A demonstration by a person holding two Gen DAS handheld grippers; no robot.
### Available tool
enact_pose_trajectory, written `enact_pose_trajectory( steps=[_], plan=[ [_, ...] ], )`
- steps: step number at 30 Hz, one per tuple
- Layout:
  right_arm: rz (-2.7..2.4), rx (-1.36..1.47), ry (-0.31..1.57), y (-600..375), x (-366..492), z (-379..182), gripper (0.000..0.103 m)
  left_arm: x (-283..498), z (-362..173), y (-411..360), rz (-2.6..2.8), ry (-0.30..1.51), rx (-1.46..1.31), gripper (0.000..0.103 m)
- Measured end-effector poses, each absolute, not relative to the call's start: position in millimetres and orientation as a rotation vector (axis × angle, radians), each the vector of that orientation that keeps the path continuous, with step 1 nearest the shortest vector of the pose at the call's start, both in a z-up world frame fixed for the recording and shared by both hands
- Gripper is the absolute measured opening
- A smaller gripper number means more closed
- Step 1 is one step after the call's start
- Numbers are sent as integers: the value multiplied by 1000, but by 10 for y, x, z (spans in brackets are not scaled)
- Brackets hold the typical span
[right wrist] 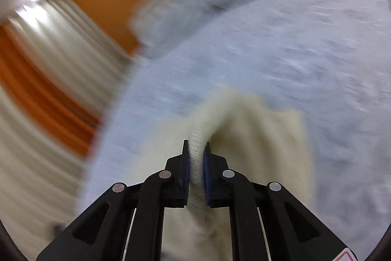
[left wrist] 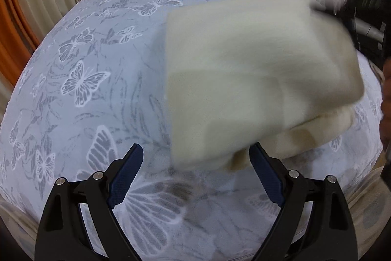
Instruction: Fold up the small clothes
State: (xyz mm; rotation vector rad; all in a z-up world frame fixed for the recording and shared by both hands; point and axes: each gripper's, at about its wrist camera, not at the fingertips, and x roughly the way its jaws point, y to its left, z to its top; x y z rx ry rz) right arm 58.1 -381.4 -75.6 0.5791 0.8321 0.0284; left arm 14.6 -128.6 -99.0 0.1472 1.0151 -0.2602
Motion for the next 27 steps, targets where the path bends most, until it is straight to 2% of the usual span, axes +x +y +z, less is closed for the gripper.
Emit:
enact_pose_trajectory(
  steps=[2,4,5,7,11,18,20,22,25,27],
  plan=[
    [-30,625,1082,-3864,687,-1191,15,147,-1028,-1299,-255,1022,158,86],
    [-18,622,1031,-3859,651,-1089,21,146,-1059,-1287,-246,1034,150,86],
    [-33,569,966,-3839,591,-942,38,144,-1063,-1274,-240,1039,143,86],
    [-58,563,920,-3848,478,-847,61,137,-1060,-1247,-239,1045,132,86],
    [-4,706,995,-3925,333,-1016,62,127,-1071,-1206,-230,1043,139,86],
    [71,733,1125,-3742,560,-1262,62,140,-1105,-1181,-219,1068,96,86],
    [80,684,1091,-3626,633,-1211,22,134,-1072,-1202,-219,1056,111,86],
    [102,613,998,-3557,627,-1007,17,131,-1039,-1222,-221,1048,122,86],
    [186,701,699,-3737,446,-541,15,128,-991,-1243,-226,1039,125,86],
    [56,666,745,-3893,368,-597,15,125,-972,-1274,-232,1036,134,86]
  ],
)
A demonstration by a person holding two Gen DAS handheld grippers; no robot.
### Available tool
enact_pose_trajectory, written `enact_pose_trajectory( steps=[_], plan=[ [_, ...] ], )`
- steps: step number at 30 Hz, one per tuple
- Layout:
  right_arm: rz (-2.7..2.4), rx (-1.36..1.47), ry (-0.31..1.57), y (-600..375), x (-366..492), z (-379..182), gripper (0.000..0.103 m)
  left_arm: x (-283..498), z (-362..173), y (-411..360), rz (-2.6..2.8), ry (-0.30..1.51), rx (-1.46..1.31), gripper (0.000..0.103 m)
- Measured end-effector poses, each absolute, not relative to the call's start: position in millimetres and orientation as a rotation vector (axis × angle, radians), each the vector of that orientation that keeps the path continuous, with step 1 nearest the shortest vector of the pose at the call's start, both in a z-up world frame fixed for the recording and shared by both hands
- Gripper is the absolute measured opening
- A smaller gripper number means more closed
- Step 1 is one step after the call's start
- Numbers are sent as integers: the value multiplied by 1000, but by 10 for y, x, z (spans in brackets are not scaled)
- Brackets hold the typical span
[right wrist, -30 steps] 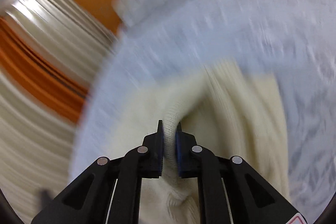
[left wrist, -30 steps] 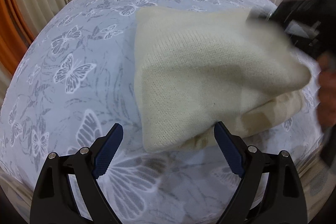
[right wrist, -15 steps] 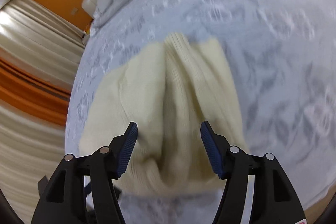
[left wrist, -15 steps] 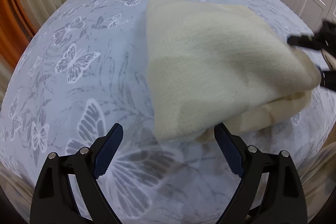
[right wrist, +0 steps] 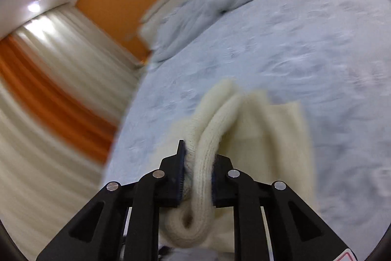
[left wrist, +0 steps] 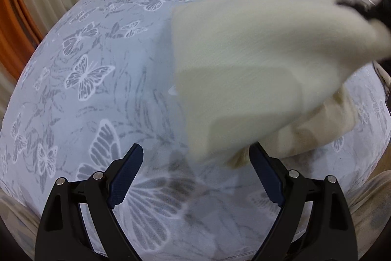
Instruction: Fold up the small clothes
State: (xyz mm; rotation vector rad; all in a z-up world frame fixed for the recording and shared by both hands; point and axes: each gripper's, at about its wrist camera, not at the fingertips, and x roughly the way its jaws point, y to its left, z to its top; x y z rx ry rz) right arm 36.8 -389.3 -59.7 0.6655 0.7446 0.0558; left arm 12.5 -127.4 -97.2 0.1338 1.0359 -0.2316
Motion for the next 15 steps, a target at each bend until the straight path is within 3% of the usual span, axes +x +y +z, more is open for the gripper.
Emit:
enact_pose_trajectory(
  steps=[4,7,9,12,15],
  plan=[
    [-159,687,1095,-4141,438,-1246,17,125,-980,-1327,-244,1037,144,86],
    [-111,736,1087,-4210,466,-1264,19,128,-1000,-1362,-241,1050,140,86],
    [-124,787,1026,-4331,345,-1158,23,105,-958,-1346,-260,1047,122,86],
    [-171,690,765,-4400,47,-646,28,6,-719,-1241,-342,999,48,86],
    [-42,618,623,-4214,-2,-369,15,24,-410,-1124,-338,933,-50,86]
  ],
)
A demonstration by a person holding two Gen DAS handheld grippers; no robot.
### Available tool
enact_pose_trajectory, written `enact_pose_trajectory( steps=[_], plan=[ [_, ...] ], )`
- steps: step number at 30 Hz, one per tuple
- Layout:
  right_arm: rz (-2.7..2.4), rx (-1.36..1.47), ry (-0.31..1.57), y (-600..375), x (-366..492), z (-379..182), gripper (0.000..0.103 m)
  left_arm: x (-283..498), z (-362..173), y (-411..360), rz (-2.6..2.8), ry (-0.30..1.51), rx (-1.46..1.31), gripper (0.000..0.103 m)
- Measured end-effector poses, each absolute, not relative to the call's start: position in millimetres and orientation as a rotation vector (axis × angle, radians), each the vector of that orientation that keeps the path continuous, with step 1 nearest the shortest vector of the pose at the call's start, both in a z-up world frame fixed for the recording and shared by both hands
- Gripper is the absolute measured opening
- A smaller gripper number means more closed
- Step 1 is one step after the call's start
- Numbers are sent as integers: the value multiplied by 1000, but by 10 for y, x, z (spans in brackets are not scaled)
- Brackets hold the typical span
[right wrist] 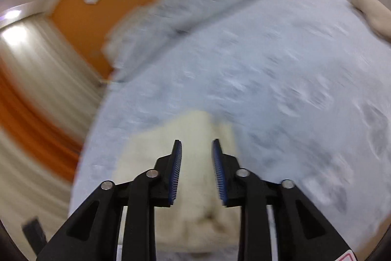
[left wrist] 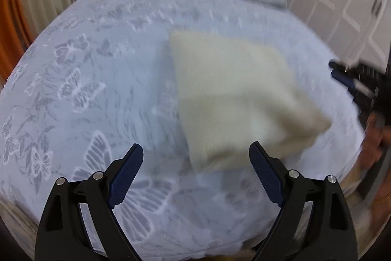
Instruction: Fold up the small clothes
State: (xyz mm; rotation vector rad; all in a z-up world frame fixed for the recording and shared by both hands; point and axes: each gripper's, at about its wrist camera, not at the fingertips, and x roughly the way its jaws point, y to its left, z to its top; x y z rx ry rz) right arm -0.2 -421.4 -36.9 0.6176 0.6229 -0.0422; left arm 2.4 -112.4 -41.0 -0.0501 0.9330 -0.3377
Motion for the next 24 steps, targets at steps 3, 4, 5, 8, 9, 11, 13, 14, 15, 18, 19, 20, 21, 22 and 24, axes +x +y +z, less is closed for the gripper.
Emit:
enact_pose_trajectory(
  steps=[3,4,5,8,9,11,13,14,15,18,19,20,21,22,24],
  plan=[
    [84,522,638,-3887,132,-292,12,238,-245,-1140,-341,897,-140,88],
    [112,496,670,-3791,193,-328,11,336,-251,-1170,-334,905,-146,88],
    [138,471,731,-3678,328,-417,11,434,-291,-1206,-315,926,-139,88],
    [16,308,1063,-3565,587,-976,0,663,-559,-1333,-291,1034,-116,90],
    [-21,285,1110,-3602,603,-1095,0,698,-670,-1375,-299,1067,-100,92],
    [-13,374,1099,-3745,563,-1055,0,700,-864,-1423,-303,1112,-66,92],
    [-8,483,1074,-3869,493,-1016,1,648,-896,-1360,-311,1117,-88,93],
    [-13,512,1033,-3901,396,-943,14,623,-891,-1293,-313,1126,-113,93],
    [10,518,984,-3895,319,-842,14,595,-882,-1224,-318,1131,-131,92],
    [141,513,892,-3752,111,-629,14,376,-812,-1009,-357,1122,-118,92],
    [179,516,886,-3668,89,-601,14,289,-823,-967,-373,1120,-86,92],
    [207,509,886,-3574,56,-600,14,172,-871,-942,-380,1118,-29,92],
    [207,494,886,-3512,103,-593,14,109,-929,-955,-363,1115,19,92],
    [203,476,889,-3449,126,-601,14,75,-964,-973,-354,1110,47,92],
    [207,469,893,-3342,207,-608,14,68,-1034,-1056,-342,1092,76,91]
  ],
)
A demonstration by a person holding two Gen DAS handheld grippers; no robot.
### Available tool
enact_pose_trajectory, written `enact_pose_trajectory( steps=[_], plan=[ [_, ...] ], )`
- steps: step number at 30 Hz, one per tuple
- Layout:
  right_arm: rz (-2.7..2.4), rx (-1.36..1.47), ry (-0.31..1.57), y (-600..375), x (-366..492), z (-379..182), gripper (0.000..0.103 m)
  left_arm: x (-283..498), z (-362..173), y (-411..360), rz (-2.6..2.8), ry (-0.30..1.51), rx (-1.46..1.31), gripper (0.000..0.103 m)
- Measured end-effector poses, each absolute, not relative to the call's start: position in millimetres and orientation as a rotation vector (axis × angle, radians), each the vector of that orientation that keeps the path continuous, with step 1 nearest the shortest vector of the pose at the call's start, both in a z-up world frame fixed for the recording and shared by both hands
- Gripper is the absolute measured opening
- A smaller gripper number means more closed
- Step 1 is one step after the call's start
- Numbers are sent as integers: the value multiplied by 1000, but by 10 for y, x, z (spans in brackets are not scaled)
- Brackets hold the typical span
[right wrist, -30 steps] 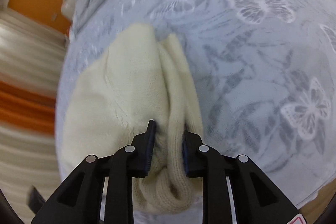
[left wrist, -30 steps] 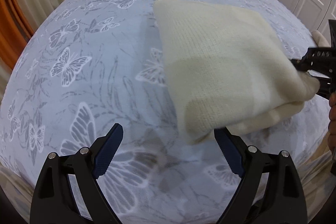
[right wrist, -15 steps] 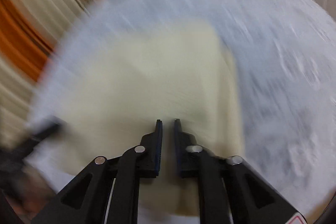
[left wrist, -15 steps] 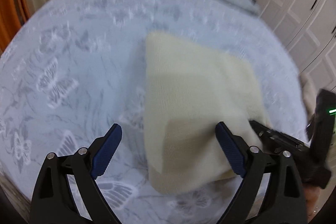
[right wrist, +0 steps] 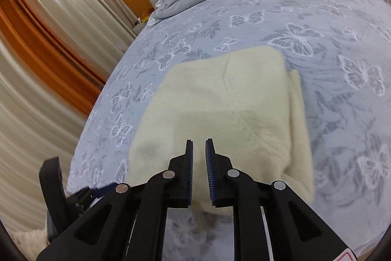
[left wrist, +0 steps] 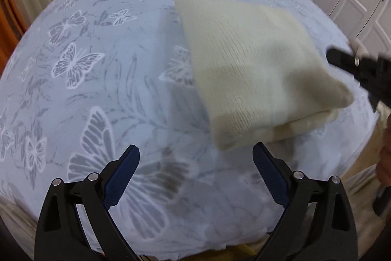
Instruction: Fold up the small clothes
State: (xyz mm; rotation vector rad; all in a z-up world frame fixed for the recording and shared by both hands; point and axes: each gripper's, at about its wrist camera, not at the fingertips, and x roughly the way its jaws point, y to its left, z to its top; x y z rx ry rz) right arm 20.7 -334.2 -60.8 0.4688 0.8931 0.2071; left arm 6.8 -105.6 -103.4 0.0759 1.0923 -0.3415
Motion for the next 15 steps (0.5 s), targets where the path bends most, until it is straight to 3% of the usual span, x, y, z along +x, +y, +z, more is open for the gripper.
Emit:
enact_pose_trajectory(
  steps=[1,3,4,5,7,10,12,15],
  plan=[
    [224,485,899,-3344,240,-605,14,91,-1048,-1120,-333,1069,84,90],
    [199,474,907,-3374,212,-676,14,187,-1087,-1182,-277,1054,142,62],
    [147,438,933,-3385,250,-727,11,243,-1105,-1160,-279,1072,118,60],
    [81,405,972,-3443,292,-856,0,295,-1123,-1095,-269,1094,71,58],
    [-62,349,1097,-3579,282,-1145,0,350,-1209,-957,-218,1127,39,59],
    [-33,427,1114,-3667,238,-1186,0,307,-1333,-928,-201,1144,33,61],
    [-46,395,1088,-3601,229,-1098,0,291,-1278,-985,-189,1123,69,64],
    [20,366,902,-3459,194,-710,9,241,-1181,-988,-211,1107,74,68]
  ],
)
